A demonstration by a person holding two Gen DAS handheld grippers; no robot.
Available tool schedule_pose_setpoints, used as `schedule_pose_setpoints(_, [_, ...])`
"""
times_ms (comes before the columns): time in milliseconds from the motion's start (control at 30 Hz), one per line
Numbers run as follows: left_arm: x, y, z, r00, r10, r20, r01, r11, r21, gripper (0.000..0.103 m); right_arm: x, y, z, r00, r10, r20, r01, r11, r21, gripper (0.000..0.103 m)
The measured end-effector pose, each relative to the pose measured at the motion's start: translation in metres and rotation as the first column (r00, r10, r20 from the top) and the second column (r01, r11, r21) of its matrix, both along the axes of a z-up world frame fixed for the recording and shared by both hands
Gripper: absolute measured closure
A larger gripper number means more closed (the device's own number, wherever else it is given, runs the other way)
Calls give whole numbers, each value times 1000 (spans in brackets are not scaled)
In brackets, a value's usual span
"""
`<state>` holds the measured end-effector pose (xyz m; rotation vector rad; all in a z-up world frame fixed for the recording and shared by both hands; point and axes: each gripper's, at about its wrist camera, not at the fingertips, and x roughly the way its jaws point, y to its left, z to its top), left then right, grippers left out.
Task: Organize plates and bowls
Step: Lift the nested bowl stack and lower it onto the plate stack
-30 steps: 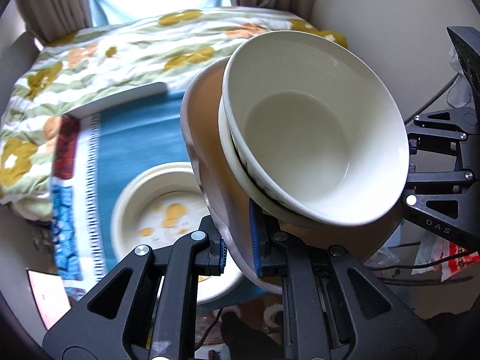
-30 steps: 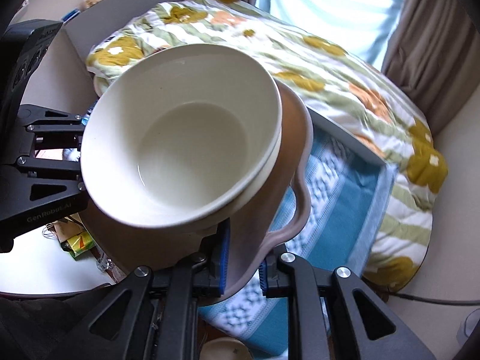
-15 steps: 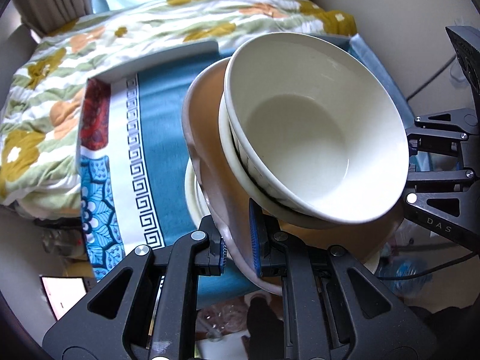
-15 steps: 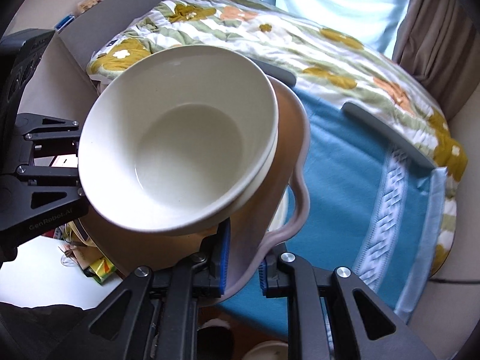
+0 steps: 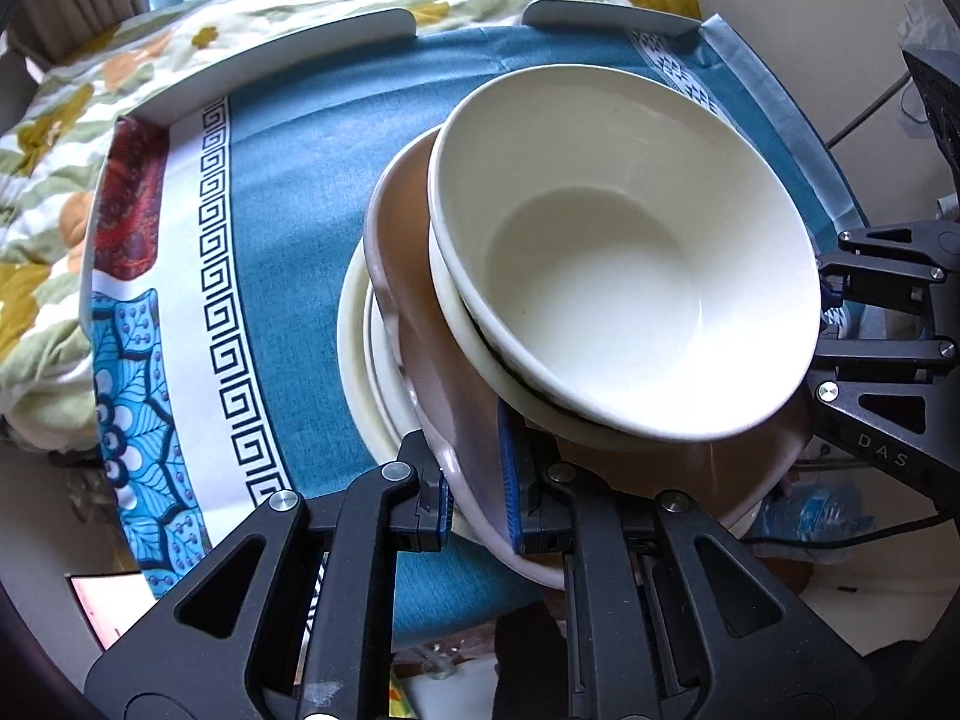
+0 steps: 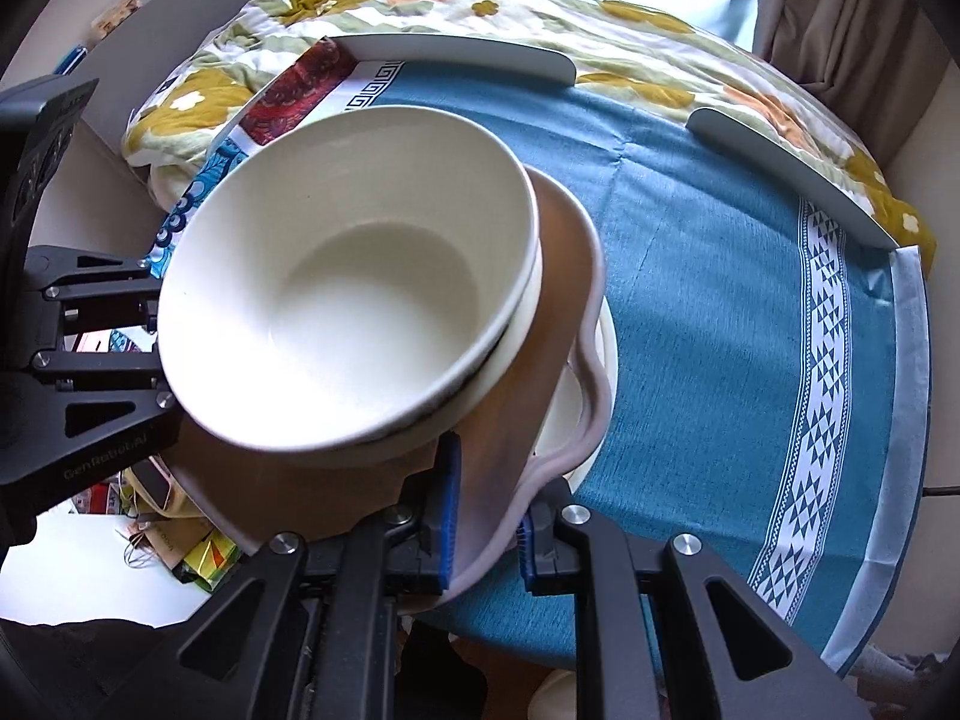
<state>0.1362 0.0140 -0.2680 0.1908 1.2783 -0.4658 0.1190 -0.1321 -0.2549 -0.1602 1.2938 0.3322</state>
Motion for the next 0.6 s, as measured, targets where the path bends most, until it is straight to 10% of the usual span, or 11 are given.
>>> schedule_pose_setpoints(600, [-6,-9,-6,996,-17,91,10,997,75,88,2,0,-11,1000,-23,22,23,1000,-11,88])
